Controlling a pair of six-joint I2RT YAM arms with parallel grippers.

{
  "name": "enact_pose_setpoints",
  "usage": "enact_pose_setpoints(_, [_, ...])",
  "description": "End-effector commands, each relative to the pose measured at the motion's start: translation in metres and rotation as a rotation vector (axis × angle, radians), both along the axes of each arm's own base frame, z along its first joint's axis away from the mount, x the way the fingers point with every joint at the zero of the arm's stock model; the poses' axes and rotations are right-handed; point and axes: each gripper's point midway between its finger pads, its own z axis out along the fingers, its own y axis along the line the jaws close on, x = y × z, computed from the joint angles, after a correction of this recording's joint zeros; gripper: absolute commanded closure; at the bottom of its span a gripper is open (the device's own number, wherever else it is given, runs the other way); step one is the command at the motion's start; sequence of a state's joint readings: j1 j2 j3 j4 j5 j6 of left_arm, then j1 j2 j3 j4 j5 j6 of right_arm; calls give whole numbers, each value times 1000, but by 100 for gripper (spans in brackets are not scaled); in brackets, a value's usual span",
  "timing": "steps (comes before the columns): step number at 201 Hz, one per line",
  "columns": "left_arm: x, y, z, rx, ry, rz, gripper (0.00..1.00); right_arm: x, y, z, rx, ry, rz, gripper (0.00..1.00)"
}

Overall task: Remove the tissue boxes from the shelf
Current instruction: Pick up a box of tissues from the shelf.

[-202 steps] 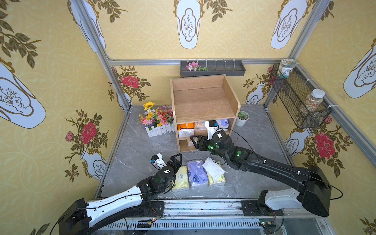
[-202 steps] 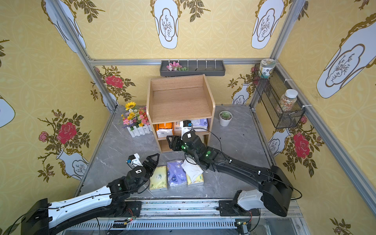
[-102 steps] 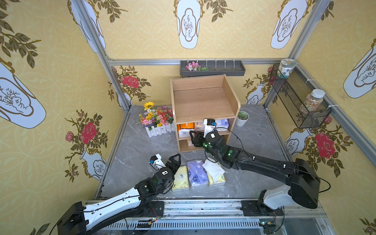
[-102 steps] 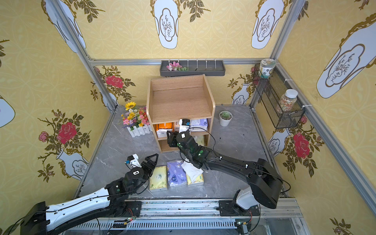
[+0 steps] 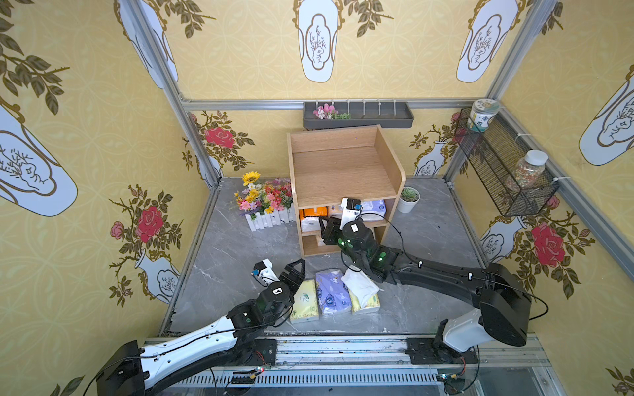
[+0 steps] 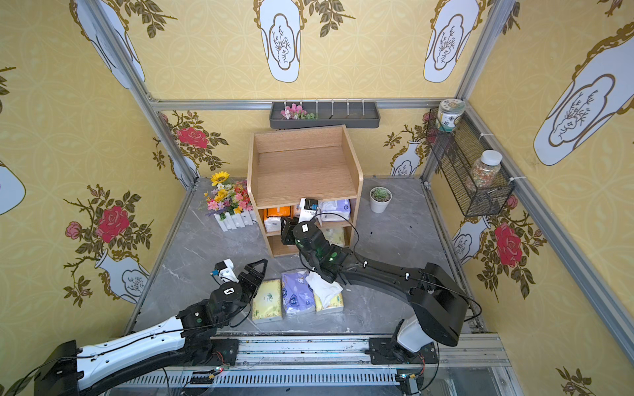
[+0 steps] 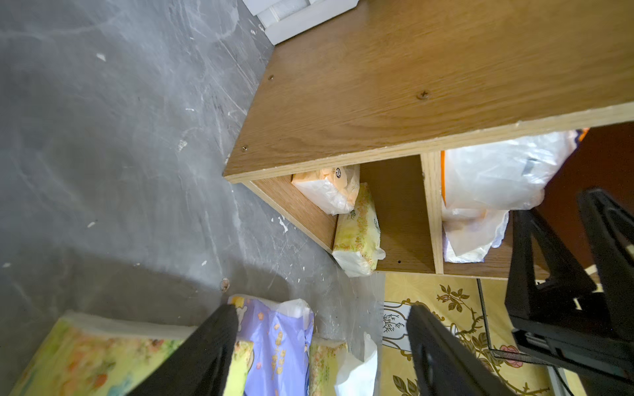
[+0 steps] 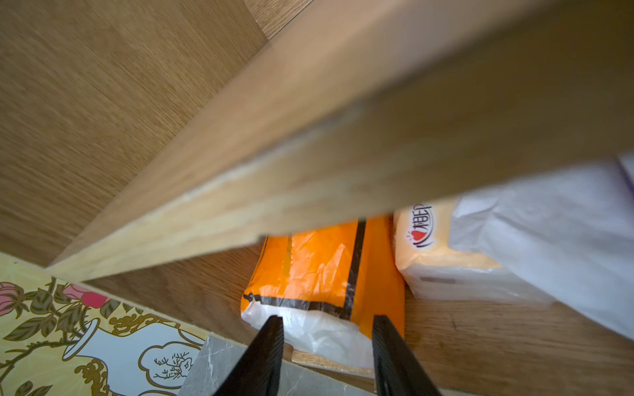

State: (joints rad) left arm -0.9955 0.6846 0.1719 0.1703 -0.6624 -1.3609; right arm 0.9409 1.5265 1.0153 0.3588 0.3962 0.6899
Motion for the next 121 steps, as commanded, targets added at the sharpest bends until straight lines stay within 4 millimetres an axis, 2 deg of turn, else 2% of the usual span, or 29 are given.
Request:
enact_pose_setpoints(1, [0, 0, -1, 4, -10, -9, 17, 6, -2, 9, 30, -30, -41, 55])
enact_pose_setpoints(70, [-1, 0, -1, 3, -10, -9, 17, 16, 4, 6, 47, -43, -93, 58])
enact_pose_setpoints(121, [-2, 3, 3, -3, -16, -8, 18, 25, 6, -4, 42, -34, -141, 68])
